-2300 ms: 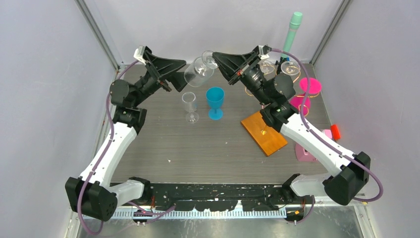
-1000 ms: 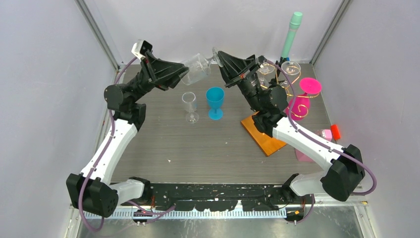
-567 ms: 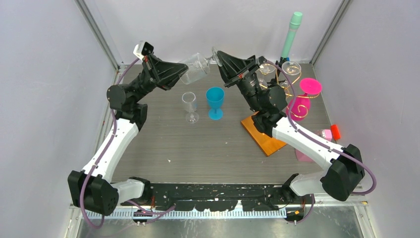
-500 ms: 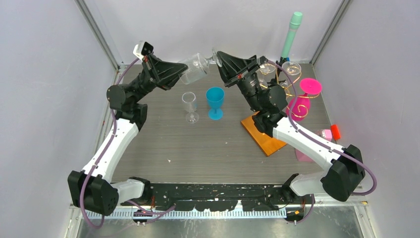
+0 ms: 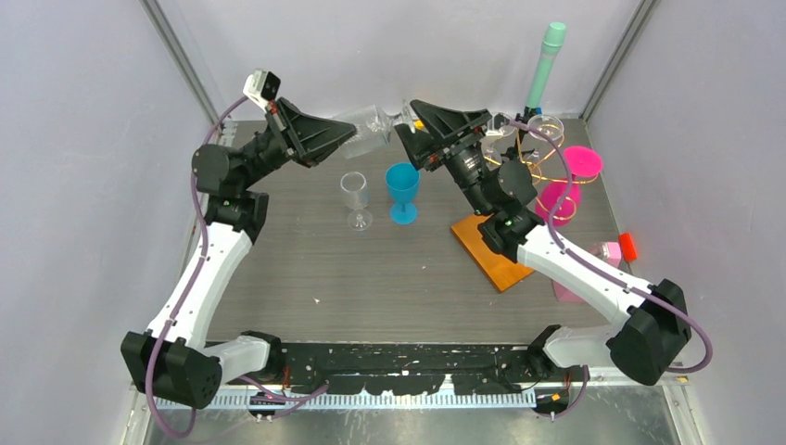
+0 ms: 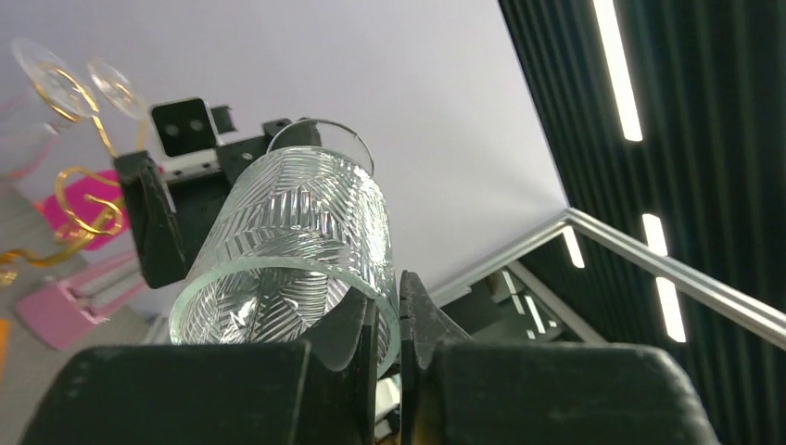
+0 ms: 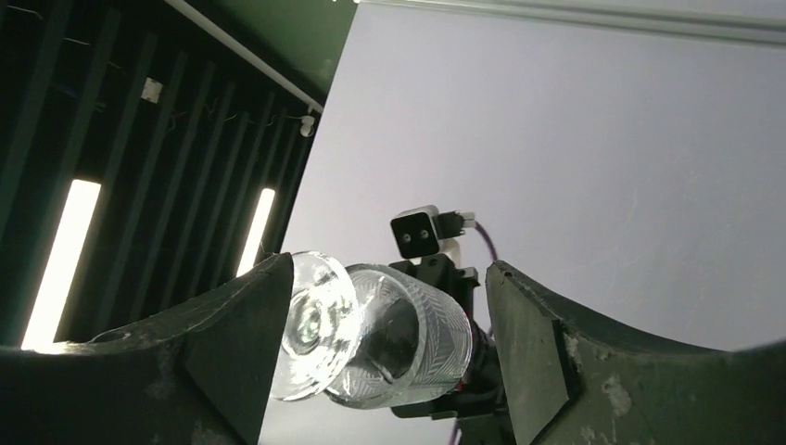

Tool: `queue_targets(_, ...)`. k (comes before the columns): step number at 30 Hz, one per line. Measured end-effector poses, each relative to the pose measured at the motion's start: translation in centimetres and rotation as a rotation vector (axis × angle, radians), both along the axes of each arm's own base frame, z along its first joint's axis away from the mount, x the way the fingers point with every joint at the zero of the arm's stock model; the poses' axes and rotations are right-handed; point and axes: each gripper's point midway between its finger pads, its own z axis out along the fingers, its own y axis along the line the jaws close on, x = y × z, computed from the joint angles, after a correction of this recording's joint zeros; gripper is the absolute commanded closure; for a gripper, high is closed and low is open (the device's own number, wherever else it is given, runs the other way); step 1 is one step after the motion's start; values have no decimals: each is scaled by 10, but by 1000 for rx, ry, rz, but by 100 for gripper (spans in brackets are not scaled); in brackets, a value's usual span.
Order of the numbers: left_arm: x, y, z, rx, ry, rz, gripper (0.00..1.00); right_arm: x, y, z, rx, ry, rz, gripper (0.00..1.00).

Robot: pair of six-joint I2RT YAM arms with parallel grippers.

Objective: Take the wine glass off the wine glass rack

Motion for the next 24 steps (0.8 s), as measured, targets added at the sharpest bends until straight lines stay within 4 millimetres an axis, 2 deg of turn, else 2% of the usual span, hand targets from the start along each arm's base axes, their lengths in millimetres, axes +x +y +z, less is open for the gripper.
queue_targets(4, 8, 1, 1, 99, -46, 62, 100, 1, -8, -8, -80, 25, -66, 16)
queue_targets(8, 13, 4, 14, 204, -119, 145, 100, -1, -21, -17, -201, 78, -136, 16)
queue_targets(11, 22, 9, 20, 306, -155, 243, 100, -5, -33, -20, -272, 97, -187, 21)
queue_targets(14, 40, 20, 10, 444, -164, 373, 100, -6, -39, -25, -358, 104, -221, 27)
queue_targets(17, 65, 38, -21, 620, -122, 513, 100, -7, -41, -29, -473, 99, -245, 30)
queue_targets(21, 91, 74, -87, 905, -9, 659, 100, -11, -48, -30, -604, 60, -282, 30)
queue_targets(24, 99, 103, -136, 1134, 83, 715, 100, -13, -57, -32, -683, 38, -320, 30)
